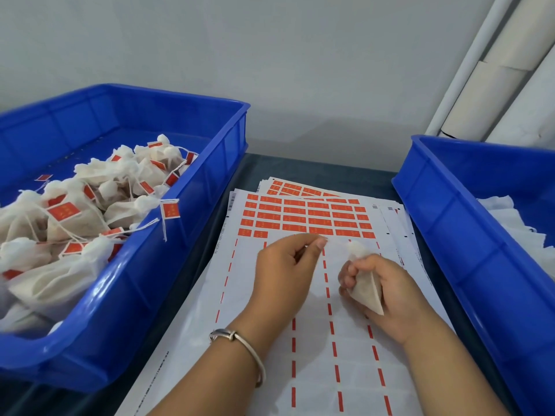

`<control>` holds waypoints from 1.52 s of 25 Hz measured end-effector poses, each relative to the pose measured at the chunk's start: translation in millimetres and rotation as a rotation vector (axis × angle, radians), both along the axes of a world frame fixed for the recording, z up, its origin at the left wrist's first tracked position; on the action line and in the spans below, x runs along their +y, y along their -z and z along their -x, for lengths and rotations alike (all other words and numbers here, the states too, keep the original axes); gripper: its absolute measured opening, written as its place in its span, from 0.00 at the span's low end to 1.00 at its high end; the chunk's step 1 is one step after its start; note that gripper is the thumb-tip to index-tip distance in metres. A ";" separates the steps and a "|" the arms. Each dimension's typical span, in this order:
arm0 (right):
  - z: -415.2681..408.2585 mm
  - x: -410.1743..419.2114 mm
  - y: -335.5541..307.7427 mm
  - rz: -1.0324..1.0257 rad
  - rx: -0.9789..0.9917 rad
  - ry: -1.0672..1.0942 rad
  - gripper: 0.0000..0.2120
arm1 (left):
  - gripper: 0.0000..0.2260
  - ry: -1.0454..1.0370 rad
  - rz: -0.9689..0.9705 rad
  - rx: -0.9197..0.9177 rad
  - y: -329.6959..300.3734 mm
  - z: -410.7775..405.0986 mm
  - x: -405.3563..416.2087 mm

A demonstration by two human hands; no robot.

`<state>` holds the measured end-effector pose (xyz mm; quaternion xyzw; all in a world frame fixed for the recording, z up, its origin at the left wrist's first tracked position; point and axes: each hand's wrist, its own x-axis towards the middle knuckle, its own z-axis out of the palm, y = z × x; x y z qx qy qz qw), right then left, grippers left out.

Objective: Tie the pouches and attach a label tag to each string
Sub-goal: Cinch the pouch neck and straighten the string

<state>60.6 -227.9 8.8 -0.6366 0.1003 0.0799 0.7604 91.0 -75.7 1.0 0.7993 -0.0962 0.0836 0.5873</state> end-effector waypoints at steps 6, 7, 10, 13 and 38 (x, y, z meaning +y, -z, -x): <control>2.2 -3.0 0.0 -0.488 -0.105 -0.220 0.10 | 0.07 -0.147 0.076 0.154 0.0 -4.8 3.6; 1.6 -3.8 0.6 -0.530 -0.117 -0.148 0.10 | 0.09 -0.130 0.029 0.139 1.3 -3.8 1.8; -0.9 -1.3 1.0 -0.496 -0.119 0.051 0.11 | 0.08 -0.041 -0.227 0.043 4.1 0.9 -4.3; -1.7 2.5 2.9 -0.243 -0.093 0.143 0.12 | 0.05 0.142 -0.416 -0.115 6.8 4.8 -6.6; 4.3 8.4 1.5 0.514 -0.286 -0.017 0.05 | 0.10 0.226 -0.105 0.017 -1.0 7.8 -6.8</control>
